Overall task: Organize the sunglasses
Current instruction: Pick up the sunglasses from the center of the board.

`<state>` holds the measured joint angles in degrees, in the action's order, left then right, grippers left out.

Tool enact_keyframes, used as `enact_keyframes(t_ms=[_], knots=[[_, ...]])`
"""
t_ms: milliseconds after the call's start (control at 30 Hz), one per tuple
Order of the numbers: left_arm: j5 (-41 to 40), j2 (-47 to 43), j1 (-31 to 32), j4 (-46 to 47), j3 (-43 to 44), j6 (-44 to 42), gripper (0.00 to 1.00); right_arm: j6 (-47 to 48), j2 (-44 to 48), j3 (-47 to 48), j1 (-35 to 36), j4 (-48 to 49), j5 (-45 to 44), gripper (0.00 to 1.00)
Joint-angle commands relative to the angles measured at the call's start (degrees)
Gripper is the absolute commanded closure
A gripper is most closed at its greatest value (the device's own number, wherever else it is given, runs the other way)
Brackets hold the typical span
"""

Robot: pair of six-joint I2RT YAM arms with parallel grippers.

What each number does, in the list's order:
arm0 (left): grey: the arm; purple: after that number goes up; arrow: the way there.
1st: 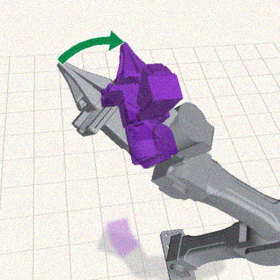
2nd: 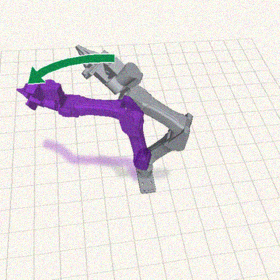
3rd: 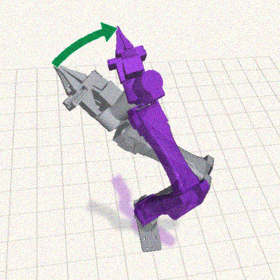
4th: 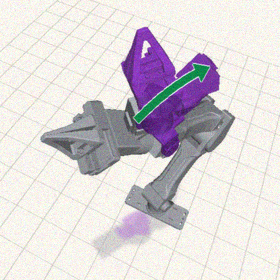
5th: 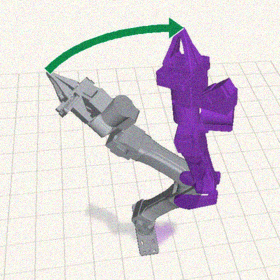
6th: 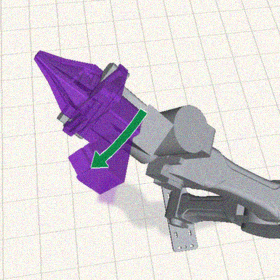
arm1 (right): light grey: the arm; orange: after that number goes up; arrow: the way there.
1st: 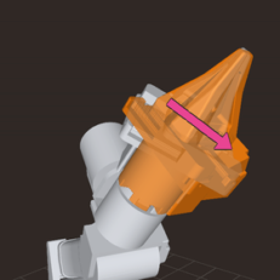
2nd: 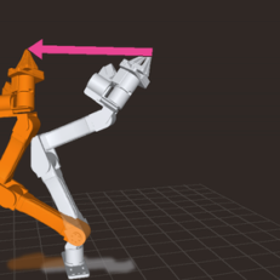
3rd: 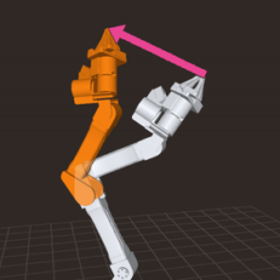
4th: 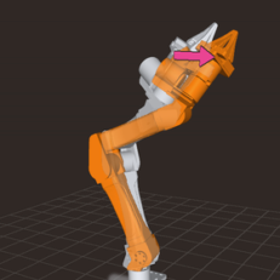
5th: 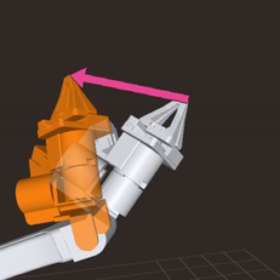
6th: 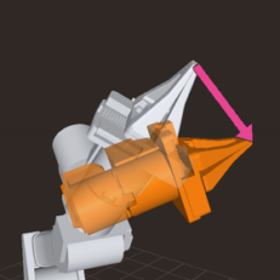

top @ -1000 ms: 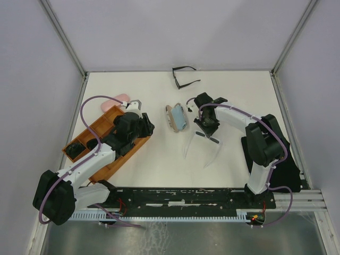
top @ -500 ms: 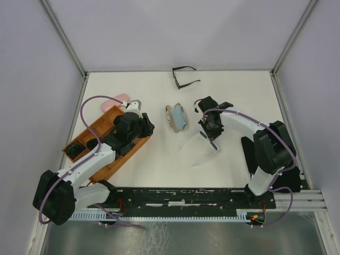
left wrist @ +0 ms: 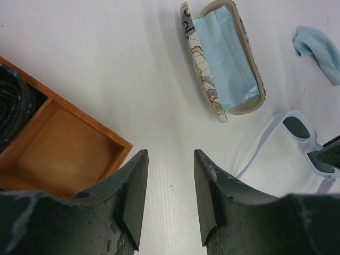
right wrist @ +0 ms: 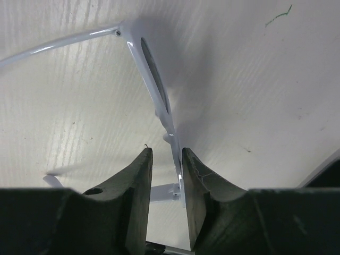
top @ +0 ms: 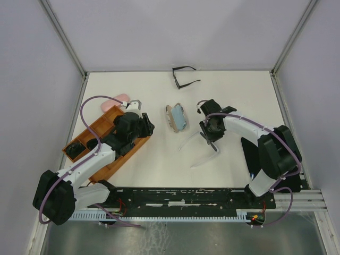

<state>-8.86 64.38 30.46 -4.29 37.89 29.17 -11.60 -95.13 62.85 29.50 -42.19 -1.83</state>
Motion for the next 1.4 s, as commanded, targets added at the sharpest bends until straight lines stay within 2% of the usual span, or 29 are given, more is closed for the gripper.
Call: enact_keyframes(t_ms=[0,433,1367], knots=[[-0.94,-0.95,-0.25,0.44,2.19,2.03,0.53,4.43,1.76,2.38,-0.15,2.5,0.9,0.63],[-1.15,-1.21,-0.31,0.11,2.28,2.03,0.53,8.24,-1.9,6.2,-0.21,1.14,-0.26,0.71],[-0.69,-0.16,-0.26,0.46,2.9,1.94,0.53,9.88,-5.6,7.17,-0.25,-0.89,-1.33,0.72]])
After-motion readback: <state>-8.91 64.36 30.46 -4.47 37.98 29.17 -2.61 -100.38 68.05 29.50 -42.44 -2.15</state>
